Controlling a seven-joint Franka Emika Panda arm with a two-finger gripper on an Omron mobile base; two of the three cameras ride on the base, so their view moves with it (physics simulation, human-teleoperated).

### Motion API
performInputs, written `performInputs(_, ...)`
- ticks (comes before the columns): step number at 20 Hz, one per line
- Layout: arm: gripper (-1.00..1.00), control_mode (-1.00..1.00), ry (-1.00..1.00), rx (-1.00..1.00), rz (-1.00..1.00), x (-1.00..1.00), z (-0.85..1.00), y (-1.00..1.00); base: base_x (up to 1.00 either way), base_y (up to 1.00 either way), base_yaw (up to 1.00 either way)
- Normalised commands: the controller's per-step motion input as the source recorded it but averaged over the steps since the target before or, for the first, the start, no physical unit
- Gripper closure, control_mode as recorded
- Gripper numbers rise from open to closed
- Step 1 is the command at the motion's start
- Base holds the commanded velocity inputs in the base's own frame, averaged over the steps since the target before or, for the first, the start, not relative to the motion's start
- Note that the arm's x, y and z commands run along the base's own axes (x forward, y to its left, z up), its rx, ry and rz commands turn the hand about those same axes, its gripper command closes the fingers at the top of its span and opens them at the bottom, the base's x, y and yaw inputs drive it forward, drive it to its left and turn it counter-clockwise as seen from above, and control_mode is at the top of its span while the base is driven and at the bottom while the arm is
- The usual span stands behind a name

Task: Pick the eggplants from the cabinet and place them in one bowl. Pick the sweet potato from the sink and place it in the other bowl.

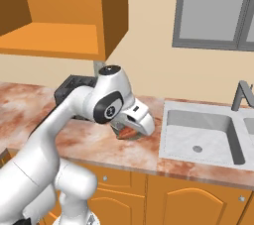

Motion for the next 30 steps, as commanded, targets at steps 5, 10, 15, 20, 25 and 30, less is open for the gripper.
performInputs(5, 1.0, -1.0, 0.03, 0.0, 0.12, -0.47, 0.38, 0.44, 0.0, 0.0, 0.0)
performInputs(10, 1.0, 1.0, 0.0, 0.0, 0.01, -0.13, 0.03, 0.07, 0.0, 0.0, 0.0)
performInputs(15, 1.0, 1.0, 0.0, 0.0, 0.0, 0.0, 0.0, 0.0, -0.41, -0.1, 0.03)
performInputs(20, 1.0, 1.0, 0.0, 0.0, 0.0, 0.0, 0.0, 0.0, -0.03, -0.26, 0.0)
performInputs(25, 1.0, 1.0, 0.0, 0.0, 0.0, 0.0, 0.0, 0.0, 0.11, -0.6, 0.0)
performInputs(30, 1.0, 1.0, 0.0, 0.0, 0.0, 0.0, 0.0, 0.0, 0.03, -0.75, 0.0)
